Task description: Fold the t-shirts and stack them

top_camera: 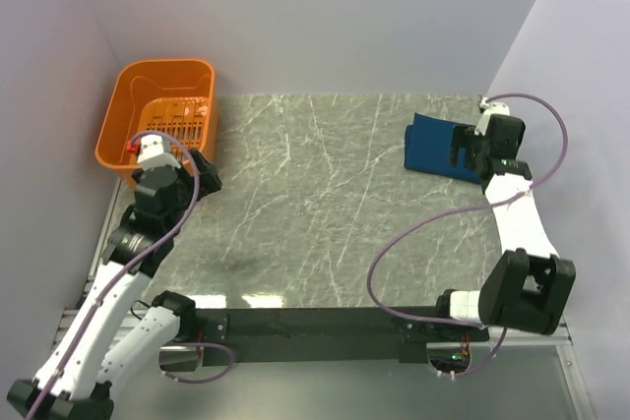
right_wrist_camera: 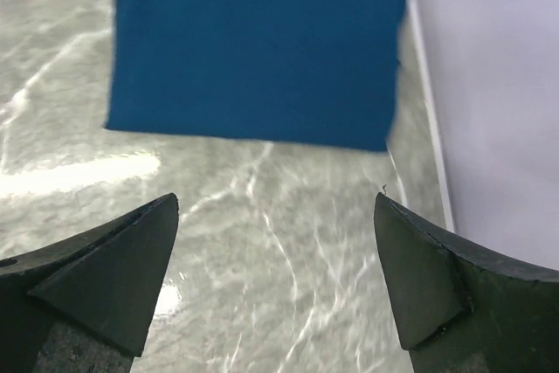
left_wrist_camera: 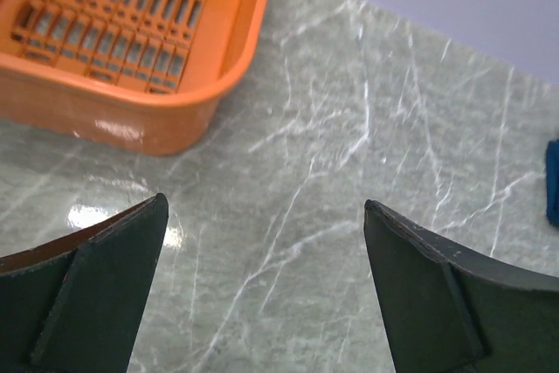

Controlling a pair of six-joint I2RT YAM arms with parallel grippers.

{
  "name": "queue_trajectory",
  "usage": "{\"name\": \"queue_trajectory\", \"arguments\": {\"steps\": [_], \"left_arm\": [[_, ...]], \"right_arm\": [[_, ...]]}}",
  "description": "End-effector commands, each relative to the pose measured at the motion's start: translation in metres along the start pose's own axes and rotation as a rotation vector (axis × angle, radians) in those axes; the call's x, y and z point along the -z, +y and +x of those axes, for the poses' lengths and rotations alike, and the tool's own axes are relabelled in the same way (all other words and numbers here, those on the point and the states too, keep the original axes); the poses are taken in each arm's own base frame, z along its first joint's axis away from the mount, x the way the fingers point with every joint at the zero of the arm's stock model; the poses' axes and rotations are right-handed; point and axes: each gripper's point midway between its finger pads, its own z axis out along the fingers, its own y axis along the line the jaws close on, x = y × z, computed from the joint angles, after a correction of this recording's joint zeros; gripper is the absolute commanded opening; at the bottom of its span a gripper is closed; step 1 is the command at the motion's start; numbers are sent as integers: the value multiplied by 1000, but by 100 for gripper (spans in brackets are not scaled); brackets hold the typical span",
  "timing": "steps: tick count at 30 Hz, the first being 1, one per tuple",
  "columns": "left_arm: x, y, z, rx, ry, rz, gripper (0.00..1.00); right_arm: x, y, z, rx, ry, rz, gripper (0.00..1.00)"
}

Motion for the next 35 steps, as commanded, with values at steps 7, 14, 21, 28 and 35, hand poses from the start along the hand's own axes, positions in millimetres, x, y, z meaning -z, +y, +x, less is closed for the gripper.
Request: {"name": "queue_trajectory", "arguments": {"steps": [7, 14, 21, 28, 35], "left_arm": [[13, 9, -5, -45, -32, 2, 99], [12, 5, 7, -35, -4, 36, 99], [9, 3, 14, -29, 11, 54, 100], [7, 2, 15, -38, 15, 57, 99], [6, -1, 18, -34, 28, 69, 99]], "right_arm": [[46, -25, -25, -189, -189, 148, 99], [61, -22, -31, -208, -211, 128, 100], [61, -23, -26, -207, -207, 139, 100], [61, -25, -22, -205, -205, 148, 99], [62, -22, -21, -202, -204, 131, 99]]}}
